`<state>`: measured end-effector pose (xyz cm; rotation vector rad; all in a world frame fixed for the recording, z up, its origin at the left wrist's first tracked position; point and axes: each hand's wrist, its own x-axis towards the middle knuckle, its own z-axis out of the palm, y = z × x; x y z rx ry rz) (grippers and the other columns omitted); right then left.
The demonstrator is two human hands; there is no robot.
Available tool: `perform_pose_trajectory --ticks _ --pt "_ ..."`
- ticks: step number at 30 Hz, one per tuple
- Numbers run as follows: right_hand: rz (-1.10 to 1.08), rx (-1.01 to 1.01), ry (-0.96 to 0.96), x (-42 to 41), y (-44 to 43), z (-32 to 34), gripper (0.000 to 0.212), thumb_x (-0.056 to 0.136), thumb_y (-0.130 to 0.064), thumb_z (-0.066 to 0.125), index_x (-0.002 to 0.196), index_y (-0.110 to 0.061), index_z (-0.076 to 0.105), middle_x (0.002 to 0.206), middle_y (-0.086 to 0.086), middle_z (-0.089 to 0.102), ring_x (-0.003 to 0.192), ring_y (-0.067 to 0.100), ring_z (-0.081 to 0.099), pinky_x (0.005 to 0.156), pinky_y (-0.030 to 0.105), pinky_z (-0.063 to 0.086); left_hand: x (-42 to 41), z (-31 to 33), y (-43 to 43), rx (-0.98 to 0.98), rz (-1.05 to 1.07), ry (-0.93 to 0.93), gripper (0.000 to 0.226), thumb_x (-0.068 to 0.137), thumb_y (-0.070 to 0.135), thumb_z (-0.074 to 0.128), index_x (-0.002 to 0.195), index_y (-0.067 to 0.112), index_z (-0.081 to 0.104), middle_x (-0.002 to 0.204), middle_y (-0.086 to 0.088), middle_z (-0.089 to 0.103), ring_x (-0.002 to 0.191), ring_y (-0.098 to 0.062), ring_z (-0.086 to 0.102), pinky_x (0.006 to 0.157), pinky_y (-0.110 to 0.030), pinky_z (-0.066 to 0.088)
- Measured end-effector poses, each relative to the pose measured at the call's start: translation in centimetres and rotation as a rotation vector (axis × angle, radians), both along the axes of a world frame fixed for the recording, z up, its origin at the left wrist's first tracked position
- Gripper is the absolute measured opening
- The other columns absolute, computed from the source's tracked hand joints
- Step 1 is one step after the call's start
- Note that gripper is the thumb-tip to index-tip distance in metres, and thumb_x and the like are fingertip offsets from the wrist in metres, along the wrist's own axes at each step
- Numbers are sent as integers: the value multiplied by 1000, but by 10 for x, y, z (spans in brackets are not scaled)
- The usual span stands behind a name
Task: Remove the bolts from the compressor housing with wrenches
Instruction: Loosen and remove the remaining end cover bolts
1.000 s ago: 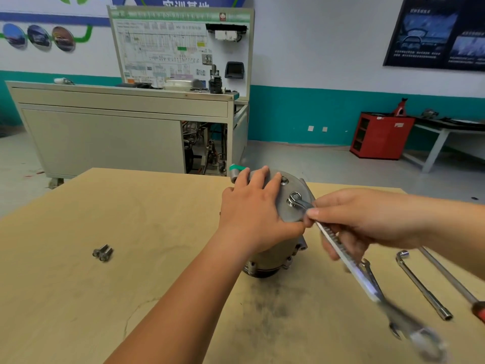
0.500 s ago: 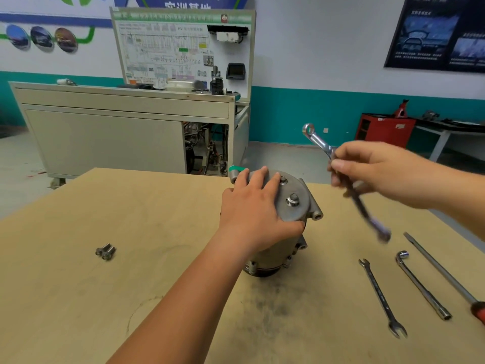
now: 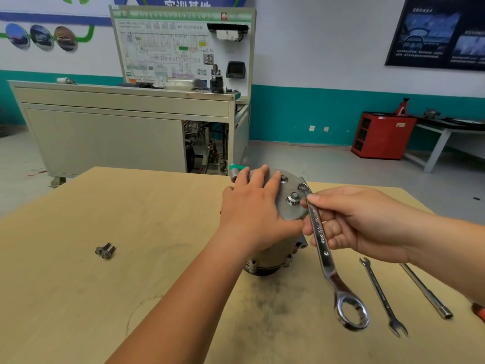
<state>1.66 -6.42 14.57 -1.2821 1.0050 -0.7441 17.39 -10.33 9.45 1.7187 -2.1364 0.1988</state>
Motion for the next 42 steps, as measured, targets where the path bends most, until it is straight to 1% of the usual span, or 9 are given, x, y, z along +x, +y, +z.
perform_pose_trajectory --ticks 5,8,11,16,20,25,29,34,42 --pt "56 11 37 2 2 -2 21 89 -21 49 95 -1 53 60 15 67 41 13 61 37 18 49 -1 2 0 15 -18 -26 102 61 78 20 151 28 18 158 3 14 144 -26 9 106 -44 30" --pt "71 36 44 2 -1 -5 20 95 -21 45 96 -1 51 56 14 65 38 12 59 37 18 48 -1 1 -2 6 -34 -52 94 73 79 34 150 28 18 158 2 14 143 -27 10 105 -44 31" --pt "160 45 145 -2 -5 -5 23 95 -25 41 95 -6 53 55 10 63 39 12 57 37 18 47 -1 0 -1 -3 -15 -10 99 63 77 26 149 29 22 157 3 17 143 -26 12 104 -43 32" --pt "354 -141 824 -29 -31 37 37 77 -48 48 88 -16 63 55 -5 57 47 7 52 50 18 46 4 -4 -3 -26 -25 7 94 71 79 44 149 30 23 156 5 20 144 -24 13 107 -43 31" --pt "264 -564 1225 -33 -61 61 40 66 -63 44 84 -38 68 67 -13 61 60 -3 53 63 20 39 3 -3 -4 -11 -41 8 93 72 75 50 149 31 22 156 5 18 144 -24 11 108 -43 29" --pt "212 -634 1007 -41 -72 62 25 77 -54 48 84 -41 69 71 -18 61 65 -8 53 67 19 41 8 -5 -4 -14 -29 18 94 72 77 49 149 32 21 156 6 18 144 -24 12 108 -42 31" --pt "52 -371 448 -43 -50 58 24 80 -29 51 95 -14 62 75 1 71 72 16 71 58 24 56 9 -4 -5 -15 -28 17 95 69 78 46 149 32 21 156 6 18 143 -23 13 106 -42 32" --pt "104 -47 126 -13 -4 21 40 69 -24 54 102 -1 54 84 22 72 55 21 70 44 23 54 6 -2 -1 -34 -11 16 109 55 86 15 148 31 24 155 7 21 142 -21 15 104 -39 33" --pt "47 133 -62 7 4 1 18 93 -15 45 94 -2 58 74 23 70 46 19 66 36 20 49 6 0 -3 32 -25 -49 96 69 78 24 151 30 15 158 6 12 145 -23 8 106 -43 31"
